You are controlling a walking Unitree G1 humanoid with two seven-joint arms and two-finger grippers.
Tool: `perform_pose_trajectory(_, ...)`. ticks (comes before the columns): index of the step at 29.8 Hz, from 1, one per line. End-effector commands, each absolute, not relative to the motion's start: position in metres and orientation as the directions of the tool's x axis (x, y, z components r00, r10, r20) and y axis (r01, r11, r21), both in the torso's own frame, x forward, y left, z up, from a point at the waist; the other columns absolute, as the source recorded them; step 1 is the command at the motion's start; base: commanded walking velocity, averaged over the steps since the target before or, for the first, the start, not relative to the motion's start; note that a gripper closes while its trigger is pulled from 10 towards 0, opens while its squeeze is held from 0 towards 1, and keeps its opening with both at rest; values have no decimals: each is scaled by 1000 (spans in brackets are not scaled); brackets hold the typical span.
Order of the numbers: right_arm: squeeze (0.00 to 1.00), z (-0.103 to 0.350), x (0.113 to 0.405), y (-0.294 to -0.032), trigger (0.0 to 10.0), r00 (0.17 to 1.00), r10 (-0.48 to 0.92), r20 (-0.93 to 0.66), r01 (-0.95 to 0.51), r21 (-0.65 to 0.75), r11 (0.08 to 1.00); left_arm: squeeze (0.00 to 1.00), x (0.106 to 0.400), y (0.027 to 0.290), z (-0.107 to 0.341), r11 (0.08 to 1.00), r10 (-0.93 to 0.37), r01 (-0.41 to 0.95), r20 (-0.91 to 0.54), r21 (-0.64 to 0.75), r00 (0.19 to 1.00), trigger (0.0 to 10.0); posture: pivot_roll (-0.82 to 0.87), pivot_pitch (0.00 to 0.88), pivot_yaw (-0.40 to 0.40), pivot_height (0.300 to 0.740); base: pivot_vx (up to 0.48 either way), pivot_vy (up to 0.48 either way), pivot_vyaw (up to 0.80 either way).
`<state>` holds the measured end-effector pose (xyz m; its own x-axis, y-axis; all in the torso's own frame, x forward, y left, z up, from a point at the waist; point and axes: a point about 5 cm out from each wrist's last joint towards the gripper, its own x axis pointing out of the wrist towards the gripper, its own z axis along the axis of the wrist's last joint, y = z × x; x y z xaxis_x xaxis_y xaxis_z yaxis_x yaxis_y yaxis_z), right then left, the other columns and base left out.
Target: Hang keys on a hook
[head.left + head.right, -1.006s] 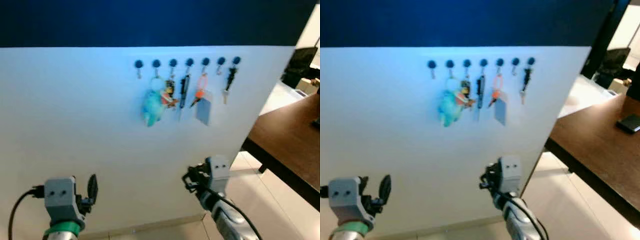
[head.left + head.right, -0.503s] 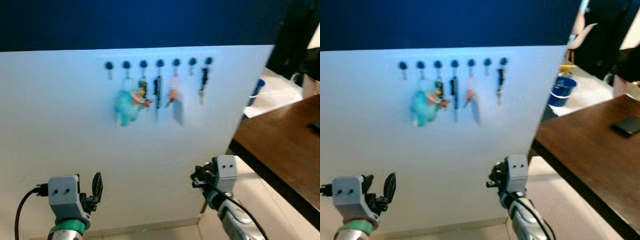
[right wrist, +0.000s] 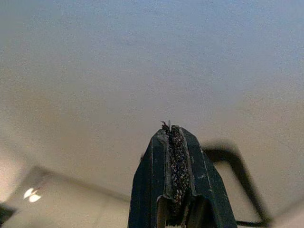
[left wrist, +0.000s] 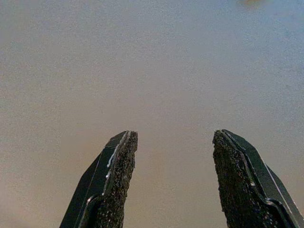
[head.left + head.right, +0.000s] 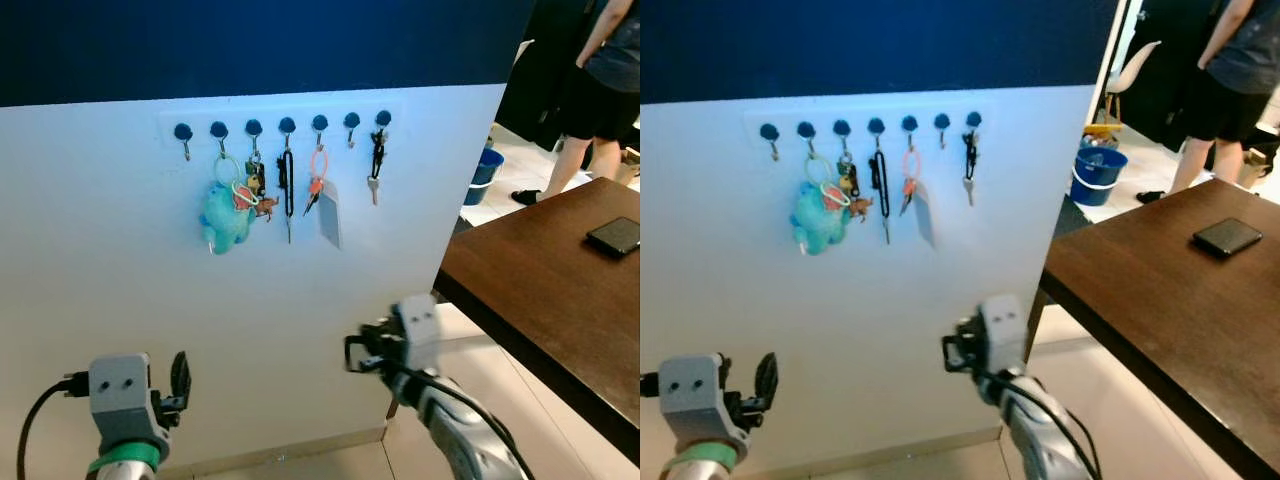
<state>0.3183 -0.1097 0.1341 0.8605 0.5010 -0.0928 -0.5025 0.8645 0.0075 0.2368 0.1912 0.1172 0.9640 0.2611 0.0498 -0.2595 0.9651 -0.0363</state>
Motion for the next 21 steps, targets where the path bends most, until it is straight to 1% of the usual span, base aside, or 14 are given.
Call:
perform_pose_trajectory(1,0,138,318,-93,10000,798,594,-101,-597,-5,802,0,235,199,114,953,303,-302,37,-20,952,10000,-211,27,96,740,0,0,0)
perform_pose_trajectory(3,0,150,319,-75,10000,731,677,-85,-681,-31,732,0,233,205,116,942,335,-334,48,-30,941,10000,-211,27,96,740,0,0,0)
perform_pose_trajectory(4,0,150,319,-75,10000,731,677,-85,-681,-31,732,0,233,205,116,942,335,-334,48,-30,941,10000,-211,27,96,740,0,0,0)
perform_pose_trajectory(6,0,160,321,-60,10000,667,741,-78,-745,-57,665,0,233,208,116,937,348,-348,50,-27,936,10000,-218,28,90,740,0,0,0)
perform_pose_trajectory(8,0,160,321,-60,10000,667,741,-78,-745,-57,665,0,233,208,116,937,348,-348,50,-27,936,10000,-218,28,90,740,0,0,0)
perform_pose_trajectory(10,0,170,324,-45,10000,600,796,-75,-800,-83,595,0,233,209,115,937,348,-347,48,-25,936,10000,-226,35,90,740,0,0,0)
perform_pose_trajectory(12,0,178,328,-33,10000,562,824,-70,-826,-98,555,0,233,208,114,937,349,-348,46,-25,936,10000,-226,37,89,740,0,0,0)
perform_pose_trajectory(14,0,178,328,-33,10000,562,824,-70,-826,-98,555,0,233,208,114,937,349,-348,46,-25,936,10000,-226,37,89,740,0,0,0)
perform_pose_trajectory(16,0,194,334,-21,10000,532,846,-18,-838,-149,524,0,232,210,114,932,362,-362,47,-22,931,10000,-224,40,86,740,0,0,0)
perform_pose_trajectory(17,0,194,334,-21,10000,532,846,-18,-838,-149,524,0,232,210,114,932,362,-362,47,-22,931,10000,-224,40,86,740,0,0,0)
perform_pose_trajectory(18,0,209,339,-15,10000,529,848,38,-830,-184,527,0,231,212,114,925,379,-378,51,-21,924,10000,-221,42,77,740,0,0,0)
perform_pose_trajectory(19,0,209,339,-15,10000,529,848,38,-830,-184,527,0,231,212,114,925,379,-378,51,-21,924,10000,-221,42,77,740,0,0,0)
perform_pose_trajectory(21,0,248,348,-11,10000,522,826,213,-813,-168,558,0,229,216,117,914,406,-406,62,-23,912,10000,-214,43,69,740,0,0,0)
